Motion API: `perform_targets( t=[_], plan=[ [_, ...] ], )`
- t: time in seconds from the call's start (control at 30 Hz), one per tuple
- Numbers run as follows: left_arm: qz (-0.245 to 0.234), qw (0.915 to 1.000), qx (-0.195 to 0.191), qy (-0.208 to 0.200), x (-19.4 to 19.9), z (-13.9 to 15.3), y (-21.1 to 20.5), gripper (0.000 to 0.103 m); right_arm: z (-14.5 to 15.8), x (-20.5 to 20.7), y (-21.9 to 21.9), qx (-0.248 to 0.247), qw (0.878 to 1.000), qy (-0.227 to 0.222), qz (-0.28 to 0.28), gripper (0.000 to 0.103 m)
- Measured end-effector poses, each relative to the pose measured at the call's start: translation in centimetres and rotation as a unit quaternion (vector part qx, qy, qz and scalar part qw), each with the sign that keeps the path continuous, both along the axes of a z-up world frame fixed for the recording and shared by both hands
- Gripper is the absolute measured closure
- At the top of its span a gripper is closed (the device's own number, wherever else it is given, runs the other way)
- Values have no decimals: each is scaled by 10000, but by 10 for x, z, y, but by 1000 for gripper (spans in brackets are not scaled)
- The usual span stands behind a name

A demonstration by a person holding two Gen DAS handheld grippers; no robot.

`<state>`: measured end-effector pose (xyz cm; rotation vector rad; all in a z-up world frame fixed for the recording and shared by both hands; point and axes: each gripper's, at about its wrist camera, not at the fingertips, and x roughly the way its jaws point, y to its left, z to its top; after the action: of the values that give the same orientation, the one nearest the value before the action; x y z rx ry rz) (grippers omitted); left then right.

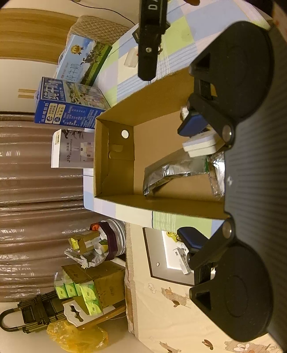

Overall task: Organize objects
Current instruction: 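Lower both held items into the cardboard box and open both tools, then withdraw both open tools from the box back toward the table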

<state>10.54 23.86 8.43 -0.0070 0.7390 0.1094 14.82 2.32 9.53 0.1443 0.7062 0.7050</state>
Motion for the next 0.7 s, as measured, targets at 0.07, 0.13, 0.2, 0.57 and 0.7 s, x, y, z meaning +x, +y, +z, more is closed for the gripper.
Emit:
perform_targets(
  t=[0.07, 0.13, 0.2, 0.57, 0.7],
  plan=[
    [-12, 10000, -40, 0, -3, 1, -5, 17, 0, -4, -8, -34, 10000, 33, -59, 32],
    [-19, 10000, -79, 5, -7, 2, -10, 17, 1, -10, -15, -41, 9999, 40, -89, 32],
    [-27, 10000, -95, 6, -11, 4, -16, 17, 4, -16, -23, -88, 9999, 39, -133, 32],
    [-118, 9996, -247, -105, -34, 23, -51, 14, 21, -48, -64, -86, 9995, -51, -284, 32],
    [-276, 9993, -191, -164, -40, 30, -71, 10, 24, -58, -86, -65, 9991, -66, -418, 32]
  ],
)
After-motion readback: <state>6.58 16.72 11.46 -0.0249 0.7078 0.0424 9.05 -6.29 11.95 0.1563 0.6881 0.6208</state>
